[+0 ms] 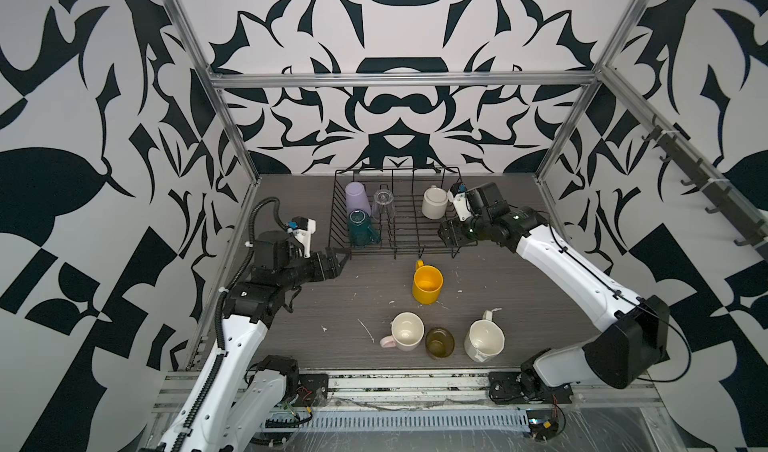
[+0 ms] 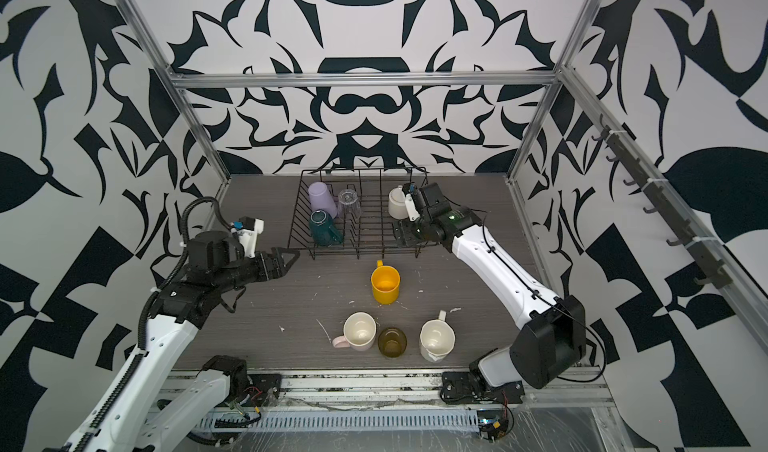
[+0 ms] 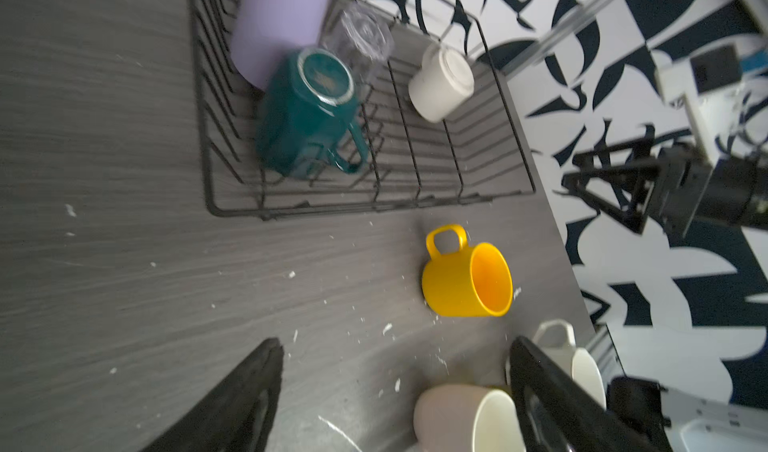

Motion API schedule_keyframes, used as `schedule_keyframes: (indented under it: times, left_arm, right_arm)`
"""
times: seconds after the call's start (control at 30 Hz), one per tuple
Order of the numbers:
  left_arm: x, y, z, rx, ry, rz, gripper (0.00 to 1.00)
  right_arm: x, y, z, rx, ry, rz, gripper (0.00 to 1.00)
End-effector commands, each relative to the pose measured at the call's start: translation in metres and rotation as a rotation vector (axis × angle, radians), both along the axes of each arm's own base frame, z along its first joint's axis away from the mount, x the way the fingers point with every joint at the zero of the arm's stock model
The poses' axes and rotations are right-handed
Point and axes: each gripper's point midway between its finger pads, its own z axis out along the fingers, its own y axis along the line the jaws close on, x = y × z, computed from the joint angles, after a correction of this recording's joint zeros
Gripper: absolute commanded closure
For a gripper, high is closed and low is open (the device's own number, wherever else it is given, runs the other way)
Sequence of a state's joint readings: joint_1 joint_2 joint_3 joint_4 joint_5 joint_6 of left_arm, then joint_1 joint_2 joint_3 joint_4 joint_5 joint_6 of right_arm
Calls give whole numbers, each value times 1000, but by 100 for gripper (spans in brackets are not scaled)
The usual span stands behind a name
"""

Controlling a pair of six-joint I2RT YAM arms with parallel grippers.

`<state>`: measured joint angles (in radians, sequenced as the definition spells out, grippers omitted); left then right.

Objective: Load the cups into the dish rack

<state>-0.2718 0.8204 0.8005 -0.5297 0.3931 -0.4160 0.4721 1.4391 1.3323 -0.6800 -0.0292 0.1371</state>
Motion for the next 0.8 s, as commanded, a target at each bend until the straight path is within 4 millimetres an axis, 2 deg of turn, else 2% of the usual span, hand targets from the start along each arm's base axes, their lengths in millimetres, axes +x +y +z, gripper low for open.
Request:
schedule_keyframes:
  times: [0.0, 0.1, 0.2, 0.3, 0.77]
  left_arm:
    - [-26, -18, -10, 68, 60, -104, 14]
    - [-38, -31, -19, 143, 71, -161, 14]
    - [-48, -45, -30, 193, 90, -230, 23]
    - [-57, -59, -40, 236, 114, -298, 27]
    - [-77, -101, -70, 358, 116, -425, 29]
  right_arm:
    - [5, 4, 10, 34, -34, -10, 14]
    - [5, 2, 11, 27, -42, -12, 13]
    - [5, 2, 11, 29, -43, -13, 13]
    - [3, 2, 9, 30, -37, -12, 13]
    - [-1, -5, 2, 5, -35, -19, 13]
